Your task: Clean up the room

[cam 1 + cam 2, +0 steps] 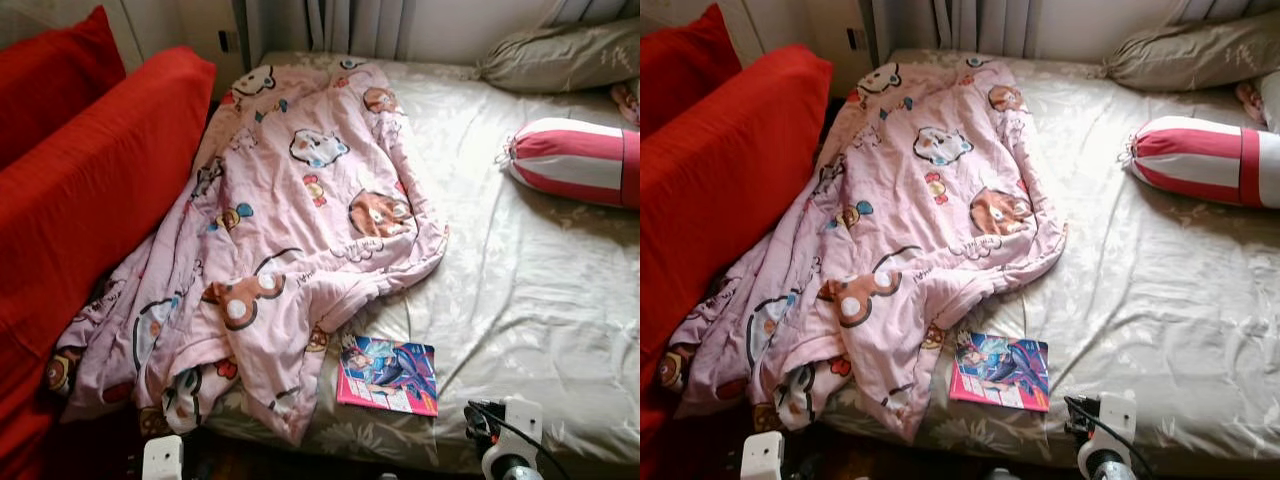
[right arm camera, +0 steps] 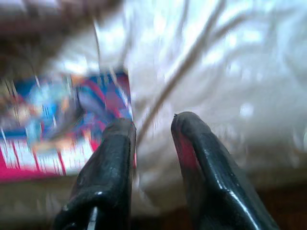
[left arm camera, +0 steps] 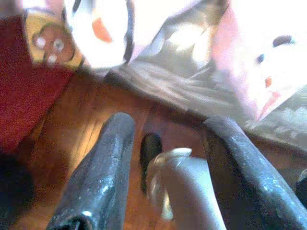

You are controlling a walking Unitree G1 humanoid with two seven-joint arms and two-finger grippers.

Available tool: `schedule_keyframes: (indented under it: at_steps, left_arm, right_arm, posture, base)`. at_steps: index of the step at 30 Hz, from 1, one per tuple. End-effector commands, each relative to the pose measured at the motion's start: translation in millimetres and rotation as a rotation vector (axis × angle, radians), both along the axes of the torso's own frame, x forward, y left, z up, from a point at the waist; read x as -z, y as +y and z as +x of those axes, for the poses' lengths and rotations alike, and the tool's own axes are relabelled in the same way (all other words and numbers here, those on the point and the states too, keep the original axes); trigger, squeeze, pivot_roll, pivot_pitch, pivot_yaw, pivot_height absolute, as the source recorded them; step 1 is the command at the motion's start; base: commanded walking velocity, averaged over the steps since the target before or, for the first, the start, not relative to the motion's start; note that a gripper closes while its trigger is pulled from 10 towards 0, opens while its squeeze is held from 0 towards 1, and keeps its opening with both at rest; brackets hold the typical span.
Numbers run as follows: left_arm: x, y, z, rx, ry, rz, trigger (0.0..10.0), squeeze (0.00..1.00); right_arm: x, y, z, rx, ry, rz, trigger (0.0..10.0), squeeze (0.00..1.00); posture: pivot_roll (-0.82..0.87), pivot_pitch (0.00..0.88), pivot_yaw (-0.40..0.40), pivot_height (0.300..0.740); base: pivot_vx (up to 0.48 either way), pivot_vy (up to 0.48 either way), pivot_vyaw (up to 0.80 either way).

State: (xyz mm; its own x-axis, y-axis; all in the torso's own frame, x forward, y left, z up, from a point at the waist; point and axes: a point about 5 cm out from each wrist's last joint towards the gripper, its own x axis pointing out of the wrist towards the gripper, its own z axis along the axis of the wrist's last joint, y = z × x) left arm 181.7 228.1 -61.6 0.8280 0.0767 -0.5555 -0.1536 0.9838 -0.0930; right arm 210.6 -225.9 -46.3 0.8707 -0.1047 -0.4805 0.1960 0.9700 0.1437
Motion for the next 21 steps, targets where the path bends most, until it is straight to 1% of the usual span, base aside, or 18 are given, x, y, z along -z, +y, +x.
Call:
schedule_keyframes:
  at_steps: [1,2,3,4,7,9,12,15,16,17,18,21]
  left_arm:
    - [-54,4.3,51.9,0.054,-0.329,0.062,10.0,0.00]
    - [-54,4.3,51.9,0.054,-0.329,0.062,10.0,0.00]
    - [-64,3.7,59.2,0.063,-0.385,0.071,10.0,0.00]
    - [-64,3.7,59.2,0.063,-0.385,0.071,10.0,0.00]
    - [-74,4.4,66.9,0.071,-0.437,0.089,10.0,0.00]
    - [-77,3.5,68.8,0.083,-0.449,0.096,10.0,0.00]
    - [-79,-0.1,70.7,0.108,-0.469,0.101,10.0,0.00]
    - [-84,-1.9,73.5,0.121,-0.490,0.105,10.0,0.00]
    - [-90,-3.3,77.0,0.134,-0.520,0.109,10.0,0.00]
    - [-90,-3.3,77.0,0.134,-0.520,0.109,10.0,0.00]
    - [-101,-6.2,82.6,0.159,-0.570,0.108,10.0,0.00]
    - [-111,-5.1,87.6,0.194,-0.591,0.125,10.0,0.00]
  right_arm:
    - [-25,-4.2,24.2,0.009,-0.164,-0.024,10.0,0.00]
    - [-25,-4.2,24.2,0.009,-0.164,-0.024,10.0,0.00]
    - [-30,-3.9,26.9,0.004,-0.196,-0.027,10.0,0.00]
    - [-30,-3.9,26.9,0.004,-0.196,-0.027,10.0,0.00]
    - [-30,-2.1,26.3,0.010,-0.213,-0.031,10.0,0.00]
    - [-29,-2.0,24.7,0.019,-0.208,-0.030,10.0,0.00]
    - [-26,-1.3,21.1,0.035,-0.201,-0.030,10.0,0.00]
    - [-28,0.5,22.3,0.034,-0.216,-0.033,10.0,0.00]
    - [-32,2.8,26.0,0.017,-0.249,-0.038,10.0,0.00]
    - [-32,2.8,26.0,0.017,-0.249,-0.038,10.0,0.00]
    - [-41,7.2,31.8,-0.017,-0.304,-0.046,10.0,0.00]
    - [-52,11.7,36.0,-0.024,-0.365,-0.055,10.0,0.00]
  posture:
    - [0.02,0.075,-0.046,0.740]
    - [0.02,0.075,-0.046,0.740]
    - [0.02,0.069,-0.045,0.740]
    - [0.02,0.069,-0.045,0.740]
    - [0.01,0.015,-0.035,0.740]
    - [0.01,0.000,-0.030,0.740]
    - [0.01,0.000,-0.022,0.740]
    - [0.00,0.000,-0.016,0.740]
    - [0.00,0.000,-0.019,0.740]
    - [0.00,0.000,-0.019,0.740]
    - [0.01,0.000,-0.020,0.740]
    - [0.01,0.000,-0.012,0.740]
  base:
    - [0.000,0.000,0.00]
    - [0.000,0.000,0.00]
    - [0.000,0.000,0.00]
    - [0.000,0.000,0.00]
    - [0.000,0.000,0.00]
    - [0.000,0.000,0.00]
    - [0.000,0.000,0.00]
    - [0.000,0.000,0.00]
    - [0.000,0.000,0.00]
    - [0.000,0.000,0.00]
    - [0.000,0.000,0.00]
    - [0.000,0.000,0.00]
